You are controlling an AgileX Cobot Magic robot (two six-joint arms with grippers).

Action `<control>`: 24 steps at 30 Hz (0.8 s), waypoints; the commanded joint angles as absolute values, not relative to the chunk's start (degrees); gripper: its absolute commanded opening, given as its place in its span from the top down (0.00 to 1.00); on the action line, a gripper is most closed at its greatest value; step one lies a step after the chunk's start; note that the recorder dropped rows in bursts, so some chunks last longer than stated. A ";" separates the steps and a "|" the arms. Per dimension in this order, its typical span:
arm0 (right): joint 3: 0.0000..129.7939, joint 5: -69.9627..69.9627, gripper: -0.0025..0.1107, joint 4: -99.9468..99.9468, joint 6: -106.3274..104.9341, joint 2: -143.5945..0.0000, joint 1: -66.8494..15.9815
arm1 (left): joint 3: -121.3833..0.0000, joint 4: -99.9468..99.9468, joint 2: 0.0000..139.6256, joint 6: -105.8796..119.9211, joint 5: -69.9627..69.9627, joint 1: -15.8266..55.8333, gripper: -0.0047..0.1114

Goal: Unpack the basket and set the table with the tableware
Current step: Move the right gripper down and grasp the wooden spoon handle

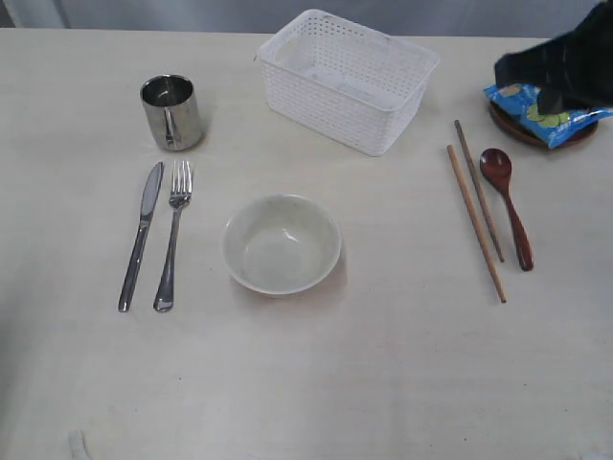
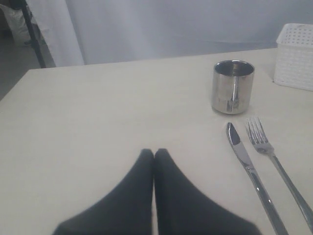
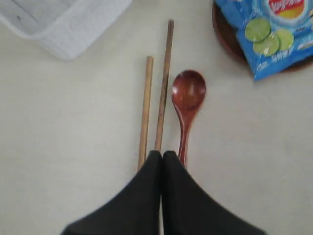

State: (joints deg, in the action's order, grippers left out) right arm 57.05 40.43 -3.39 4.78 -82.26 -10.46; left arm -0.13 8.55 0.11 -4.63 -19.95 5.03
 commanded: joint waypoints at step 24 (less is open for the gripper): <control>59.66 35.83 0.71 14.84 -9.37 -107.19 1.25 | 0.00 8.46 0.00 -4.76 -19.92 5.35 0.96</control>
State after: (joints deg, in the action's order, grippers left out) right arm 58.65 36.11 14.38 -9.51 -105.77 0.87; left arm -0.13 8.55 0.11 -4.63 -19.95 5.03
